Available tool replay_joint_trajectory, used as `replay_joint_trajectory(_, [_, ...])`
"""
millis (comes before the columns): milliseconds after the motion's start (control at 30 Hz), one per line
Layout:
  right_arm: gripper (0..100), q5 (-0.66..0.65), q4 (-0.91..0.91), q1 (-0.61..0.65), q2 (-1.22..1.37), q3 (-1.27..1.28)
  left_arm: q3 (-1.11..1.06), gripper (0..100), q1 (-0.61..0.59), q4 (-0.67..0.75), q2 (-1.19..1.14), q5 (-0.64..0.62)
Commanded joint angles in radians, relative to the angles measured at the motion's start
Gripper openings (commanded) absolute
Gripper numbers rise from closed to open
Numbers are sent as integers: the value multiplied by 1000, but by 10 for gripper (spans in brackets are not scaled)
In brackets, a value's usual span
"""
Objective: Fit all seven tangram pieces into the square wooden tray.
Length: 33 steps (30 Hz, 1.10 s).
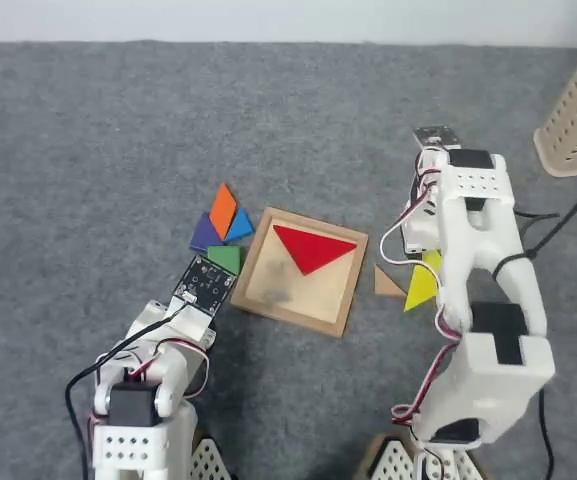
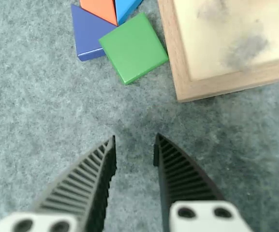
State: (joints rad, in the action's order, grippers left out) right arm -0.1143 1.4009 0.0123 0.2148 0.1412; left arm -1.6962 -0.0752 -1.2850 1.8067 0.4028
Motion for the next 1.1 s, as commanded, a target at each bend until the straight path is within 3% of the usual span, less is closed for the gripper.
replay_joint_trajectory(0, [268, 54, -36, 19, -85, 80, 12, 119, -5, 2, 21, -11])
replay_joint_trajectory(300, [268, 169, -165, 25, -21, 153, 12, 119, -5, 2, 21, -11])
replay_joint_trajectory(1067, [258, 137, -183, 5, 114, 106, 12, 119, -5, 2, 21, -11])
